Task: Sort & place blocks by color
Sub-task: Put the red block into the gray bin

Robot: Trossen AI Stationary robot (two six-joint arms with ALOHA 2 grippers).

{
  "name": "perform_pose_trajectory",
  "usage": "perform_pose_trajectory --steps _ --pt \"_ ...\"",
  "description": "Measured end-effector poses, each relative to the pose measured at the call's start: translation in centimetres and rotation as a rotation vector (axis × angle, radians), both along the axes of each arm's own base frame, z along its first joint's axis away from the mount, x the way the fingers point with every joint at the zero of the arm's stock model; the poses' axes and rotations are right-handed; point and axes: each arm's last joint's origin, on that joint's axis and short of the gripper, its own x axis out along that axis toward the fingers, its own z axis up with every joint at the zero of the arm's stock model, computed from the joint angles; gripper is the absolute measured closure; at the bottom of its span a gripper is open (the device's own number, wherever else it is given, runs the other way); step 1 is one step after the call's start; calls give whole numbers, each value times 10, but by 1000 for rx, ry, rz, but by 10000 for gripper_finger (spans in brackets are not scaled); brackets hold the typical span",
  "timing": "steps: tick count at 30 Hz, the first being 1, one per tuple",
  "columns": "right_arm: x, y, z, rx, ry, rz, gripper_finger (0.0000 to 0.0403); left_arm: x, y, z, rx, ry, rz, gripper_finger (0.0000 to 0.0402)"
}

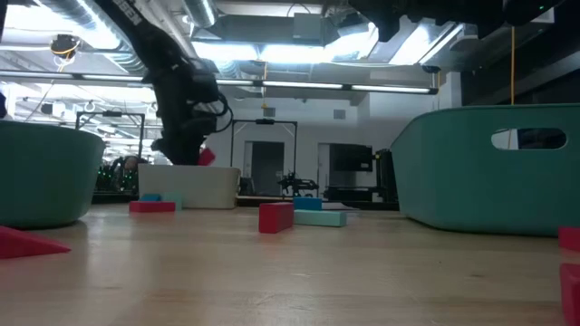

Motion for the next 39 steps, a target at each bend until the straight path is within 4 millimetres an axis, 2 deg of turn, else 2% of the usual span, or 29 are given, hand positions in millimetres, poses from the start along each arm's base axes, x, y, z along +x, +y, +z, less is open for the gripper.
perform_pose_trajectory --steps 7,18,39 --pt "0 0 0 1 0 0 96 2 3 -15 -50 36 7 274" --pt "0 0 0 1 0 0 96 3 3 -16 -53 38 8 270" --pt "0 0 0 1 -2 1 96 2 4 -16 -23 69 30 194"
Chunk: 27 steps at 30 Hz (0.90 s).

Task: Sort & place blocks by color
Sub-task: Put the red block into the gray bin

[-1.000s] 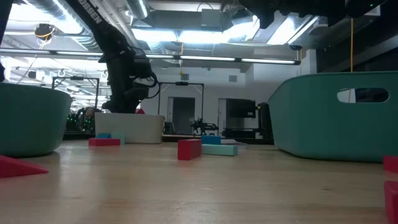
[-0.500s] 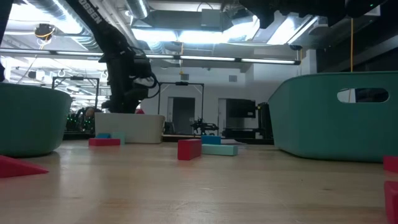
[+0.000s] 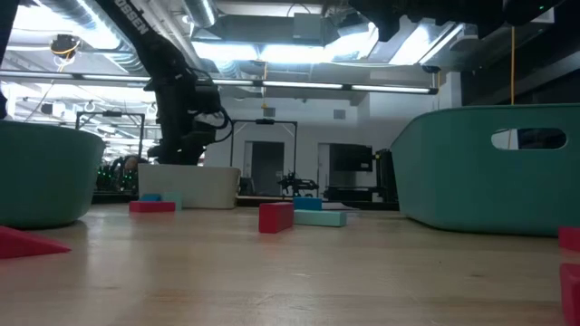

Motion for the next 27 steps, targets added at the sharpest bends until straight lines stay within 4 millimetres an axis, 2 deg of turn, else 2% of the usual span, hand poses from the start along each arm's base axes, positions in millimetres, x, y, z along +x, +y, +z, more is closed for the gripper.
perform_pose_trajectory --steps 4,6,10,14,17,19,22,27 --pt "0 0 0 0 0 0 96 2 1 13 4 -46 -10 197" --pt "0 0 0 0 0 0 96 5 2 34 17 -129 -31 202" --pt "0 -1 0 3 1 -20 96 10 -5 92 135 -334 -92 211" --pt "0 -2 0 4 1 -77 96 10 -33 152 345 -550 -169 223" --pt "0 -3 0 1 2 -103 96 5 -65 184 459 -684 -249 233" --pt "0 -3 0 1 2 -104 96 1 -86 196 503 -760 -305 239" --pt "0 -3 0 0 3 -104 96 -4 -113 199 545 -857 -357 250" --pt "0 -3 -1 1 8 -105 96 -9 -147 180 606 -1011 -429 272"
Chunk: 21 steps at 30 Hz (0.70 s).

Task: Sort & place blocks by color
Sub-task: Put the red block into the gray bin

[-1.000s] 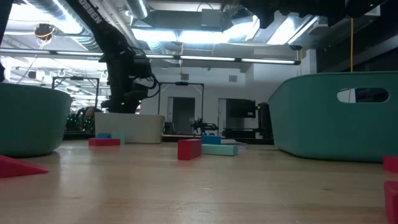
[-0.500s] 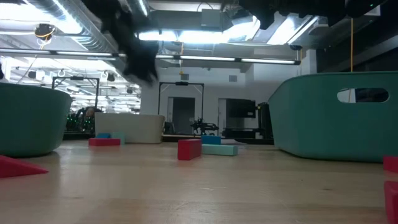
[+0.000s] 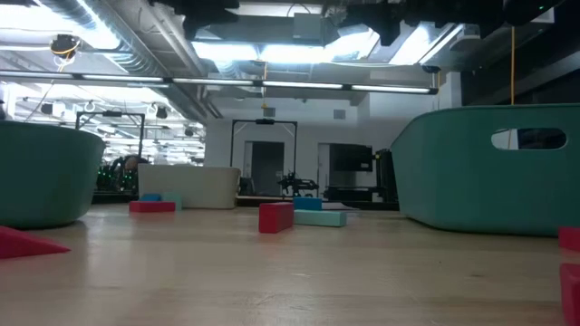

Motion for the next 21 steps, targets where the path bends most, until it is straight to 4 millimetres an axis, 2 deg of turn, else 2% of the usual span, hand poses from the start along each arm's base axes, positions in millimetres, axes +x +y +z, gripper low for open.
perform_pose_trajectory --steps 6,11,17,21 --pt "0 0 0 6 3 0 96 -4 -30 -33 34 -122 -127 311" --pt "0 0 0 5 2 2 96 -4 -48 -52 39 -137 -211 347" --pt "0 0 0 5 2 7 96 -3 -55 -55 96 -130 -181 393" --pt "0 0 0 5 2 7 96 -6 -54 -52 130 -149 -130 396"
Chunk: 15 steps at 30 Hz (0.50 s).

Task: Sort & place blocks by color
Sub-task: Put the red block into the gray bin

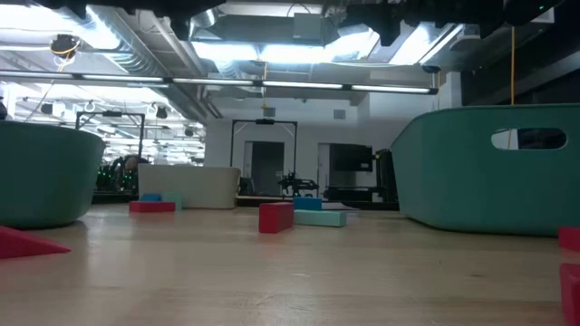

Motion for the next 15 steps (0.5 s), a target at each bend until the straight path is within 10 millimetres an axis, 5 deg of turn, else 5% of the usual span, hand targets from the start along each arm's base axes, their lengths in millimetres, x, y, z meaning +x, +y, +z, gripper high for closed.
perform_pose_trajectory --steps 15 --pt "0 0 0 -3 0 1 96 -1 2 0 0 4 67 302"
